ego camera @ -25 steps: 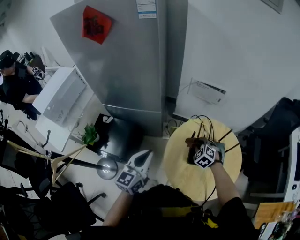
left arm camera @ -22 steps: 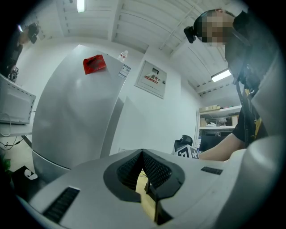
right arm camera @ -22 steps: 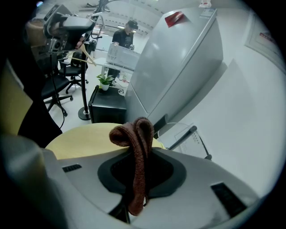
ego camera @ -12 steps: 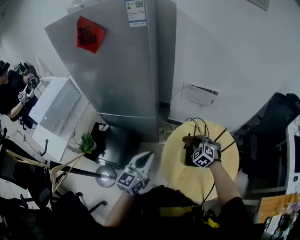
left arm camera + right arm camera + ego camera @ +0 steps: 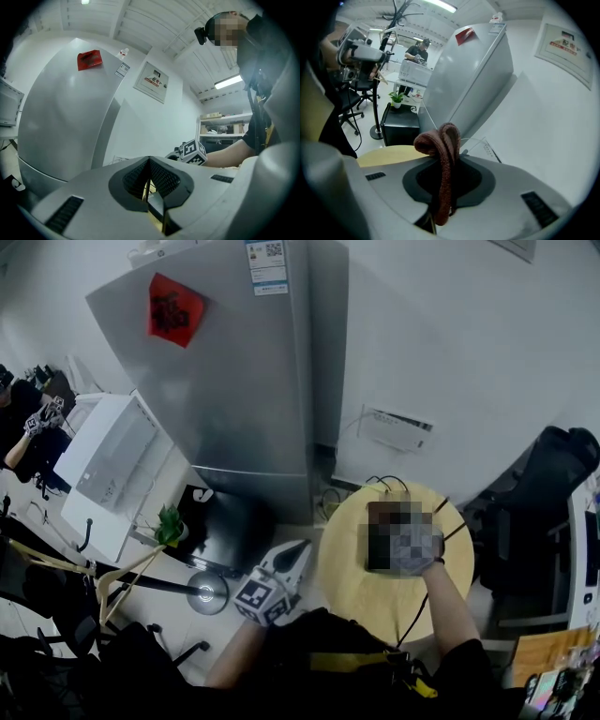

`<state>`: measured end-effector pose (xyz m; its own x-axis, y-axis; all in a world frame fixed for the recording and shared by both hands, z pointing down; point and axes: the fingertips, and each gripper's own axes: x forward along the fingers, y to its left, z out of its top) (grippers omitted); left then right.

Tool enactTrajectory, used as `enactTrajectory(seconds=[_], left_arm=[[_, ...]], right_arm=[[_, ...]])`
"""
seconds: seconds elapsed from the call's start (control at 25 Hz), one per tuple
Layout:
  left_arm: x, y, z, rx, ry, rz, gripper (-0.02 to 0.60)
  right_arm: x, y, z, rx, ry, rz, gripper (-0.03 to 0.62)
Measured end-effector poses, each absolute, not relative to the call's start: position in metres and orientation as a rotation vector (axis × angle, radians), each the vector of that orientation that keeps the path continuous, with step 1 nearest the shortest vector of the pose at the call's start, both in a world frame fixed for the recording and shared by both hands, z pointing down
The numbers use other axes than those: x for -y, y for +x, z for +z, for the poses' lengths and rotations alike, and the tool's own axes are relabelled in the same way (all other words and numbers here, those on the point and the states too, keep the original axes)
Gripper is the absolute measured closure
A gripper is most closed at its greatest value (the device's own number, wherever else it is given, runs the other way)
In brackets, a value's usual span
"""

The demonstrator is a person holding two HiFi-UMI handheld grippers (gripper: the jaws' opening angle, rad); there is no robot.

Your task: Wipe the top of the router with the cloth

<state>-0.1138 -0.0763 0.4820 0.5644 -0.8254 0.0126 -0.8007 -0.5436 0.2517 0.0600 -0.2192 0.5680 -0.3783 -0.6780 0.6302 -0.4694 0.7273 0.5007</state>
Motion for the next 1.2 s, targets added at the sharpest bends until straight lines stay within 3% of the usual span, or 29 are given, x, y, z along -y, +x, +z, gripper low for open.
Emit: enactTrajectory(seconds=[0.28,0.72,1.2], left_arm=[[0.083,-0.107,0.484,1.344,2.573,-0.133,0.581],[0.084,-0.113,0.499,1.431,2.484,-0.088,0.581],[0.071,-0.159,0.508,1.662,2.337,-0.037,0.581]], right_arm=[[0.221,0.081,0.554,2.101,0.886,-0.203,0.531],[0.219,0.104,0.689,1.9,0.71,0.352,0.531],[0.23,0.063,0.74,1.897,0.551,0.372,0.531]])
